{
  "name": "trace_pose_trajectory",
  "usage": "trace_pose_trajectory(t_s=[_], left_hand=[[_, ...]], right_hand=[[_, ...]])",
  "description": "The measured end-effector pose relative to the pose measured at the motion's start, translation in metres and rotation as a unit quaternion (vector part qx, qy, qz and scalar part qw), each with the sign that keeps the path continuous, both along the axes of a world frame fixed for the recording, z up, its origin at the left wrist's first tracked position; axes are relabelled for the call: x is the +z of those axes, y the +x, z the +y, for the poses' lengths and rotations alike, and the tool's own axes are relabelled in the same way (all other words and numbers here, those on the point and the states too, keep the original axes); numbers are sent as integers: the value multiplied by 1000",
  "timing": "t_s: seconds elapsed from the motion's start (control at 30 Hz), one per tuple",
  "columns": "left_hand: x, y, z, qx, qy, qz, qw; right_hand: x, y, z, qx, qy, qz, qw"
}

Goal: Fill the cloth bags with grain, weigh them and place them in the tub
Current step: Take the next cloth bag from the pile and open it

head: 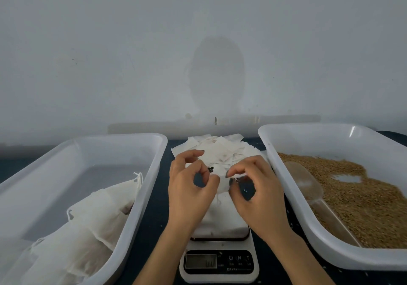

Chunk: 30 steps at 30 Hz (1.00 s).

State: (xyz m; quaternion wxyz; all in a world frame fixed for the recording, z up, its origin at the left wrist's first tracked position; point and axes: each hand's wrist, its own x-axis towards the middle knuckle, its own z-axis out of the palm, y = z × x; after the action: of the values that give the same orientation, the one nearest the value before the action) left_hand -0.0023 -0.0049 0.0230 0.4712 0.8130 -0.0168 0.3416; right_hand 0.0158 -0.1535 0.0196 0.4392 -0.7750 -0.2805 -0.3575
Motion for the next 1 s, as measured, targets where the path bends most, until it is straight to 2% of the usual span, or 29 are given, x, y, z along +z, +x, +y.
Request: trace_pose_trajectory(t_s=[0.07,0.13,0.33,0.47,0.63,0.87,1.0], left_hand=[[4,0,1,-20,-72,17,997],[7,0,1,-37,-107,30,993],[10,1,6,-101,-215,90,967],[10,2,9,-112,-227,97,963],[12,2,9,-83,-188,115,972],[14,1,9,-115,-195,120,967],[15,0,11,-138,-176,147,963]], right_hand=[[2,-5,-2,0,-52,-79,995],[2,-9,0,0,-90,-136,987],[-2,-9,6,-50,-206,-185,960],[-3,-8,7,-71,-223,-179,956],[-1,-8,6,-113,-238,-180,948],[1,-10,8,-73,-195,-246,947],[3,-16,8,-47,-182,-225,956]])
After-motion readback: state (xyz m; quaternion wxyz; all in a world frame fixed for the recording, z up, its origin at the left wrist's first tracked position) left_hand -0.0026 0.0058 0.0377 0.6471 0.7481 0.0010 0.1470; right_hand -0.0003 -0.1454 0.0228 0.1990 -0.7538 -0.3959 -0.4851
